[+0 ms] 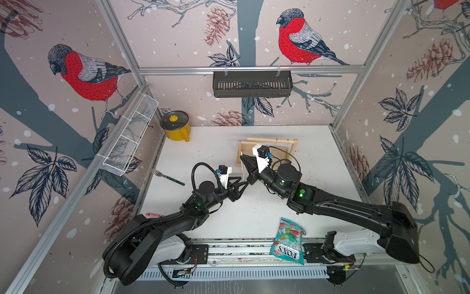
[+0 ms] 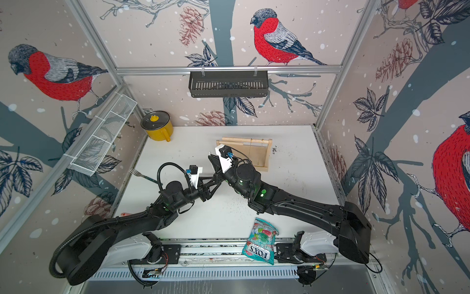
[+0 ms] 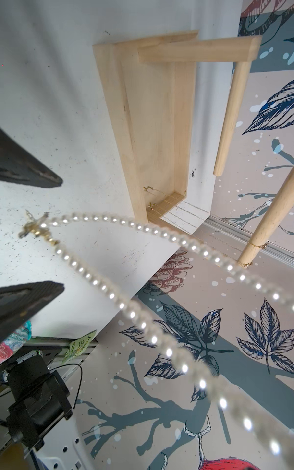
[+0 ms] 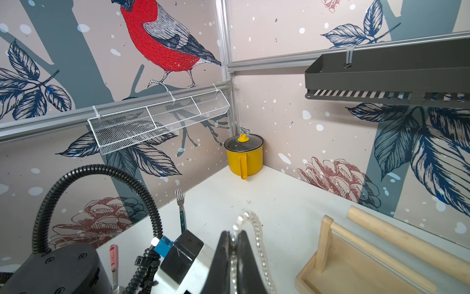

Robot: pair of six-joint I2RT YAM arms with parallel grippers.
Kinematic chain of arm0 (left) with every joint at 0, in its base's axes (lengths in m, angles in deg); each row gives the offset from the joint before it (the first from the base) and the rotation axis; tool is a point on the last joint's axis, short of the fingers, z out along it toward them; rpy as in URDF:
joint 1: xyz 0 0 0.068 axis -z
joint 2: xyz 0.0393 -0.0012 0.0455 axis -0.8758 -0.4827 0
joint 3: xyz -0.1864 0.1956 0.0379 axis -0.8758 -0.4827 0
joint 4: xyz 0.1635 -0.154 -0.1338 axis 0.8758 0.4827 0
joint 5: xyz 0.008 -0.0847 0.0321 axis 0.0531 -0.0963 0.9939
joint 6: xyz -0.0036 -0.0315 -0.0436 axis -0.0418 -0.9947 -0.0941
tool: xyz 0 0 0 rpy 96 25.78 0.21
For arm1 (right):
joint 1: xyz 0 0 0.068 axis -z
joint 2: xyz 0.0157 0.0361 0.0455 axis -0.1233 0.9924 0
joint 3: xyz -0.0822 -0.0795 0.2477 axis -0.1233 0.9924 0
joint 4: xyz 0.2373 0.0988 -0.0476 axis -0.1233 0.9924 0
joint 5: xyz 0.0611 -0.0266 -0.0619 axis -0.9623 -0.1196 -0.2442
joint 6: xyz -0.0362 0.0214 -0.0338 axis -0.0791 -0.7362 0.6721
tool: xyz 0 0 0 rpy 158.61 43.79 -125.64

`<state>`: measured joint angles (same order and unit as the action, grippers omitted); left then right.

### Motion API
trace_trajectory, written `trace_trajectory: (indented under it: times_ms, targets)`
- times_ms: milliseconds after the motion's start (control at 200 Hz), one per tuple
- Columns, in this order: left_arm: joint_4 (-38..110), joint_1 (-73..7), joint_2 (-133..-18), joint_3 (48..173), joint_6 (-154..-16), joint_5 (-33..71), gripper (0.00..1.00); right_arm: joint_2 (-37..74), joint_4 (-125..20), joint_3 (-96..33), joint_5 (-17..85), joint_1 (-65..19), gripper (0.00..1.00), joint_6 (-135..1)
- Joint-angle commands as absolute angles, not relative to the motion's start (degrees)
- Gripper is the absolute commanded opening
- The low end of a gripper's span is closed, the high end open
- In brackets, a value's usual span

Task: Take the necklace off the jewelry display stand
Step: Place the necklace at the center of the board.

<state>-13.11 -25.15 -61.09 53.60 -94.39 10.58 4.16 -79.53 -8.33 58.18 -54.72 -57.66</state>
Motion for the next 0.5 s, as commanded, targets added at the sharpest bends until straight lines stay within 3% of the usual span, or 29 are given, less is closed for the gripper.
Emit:
trace_trajectory:
  times_ms: [0,175,345,495]
  targets:
    - [-15.91,-25.1,-62.49,55.06,-94.7,9.8,0.6,3.15,-80.26,-8.16,57.82,-54.66,0.01,-58.33]
    - [-15.97,-25.1,-64.33,56.15,-94.47,7.46,0.59,2.33,-80.22,-7.84,57.66,-54.59,0.01,-58.35]
    - [-16.01,-25.05,-64.55,55.9,-94.11,7.38,0.38,2.33,-80.22,-7.79,57.7,-54.6,0.01,-58.19]
    - [-15.89,-25.06,-63.46,55.31,-93.78,7.35,0.36,2.33,-79.95,-7.8,58.25,-54.58,0.01,-57.91]
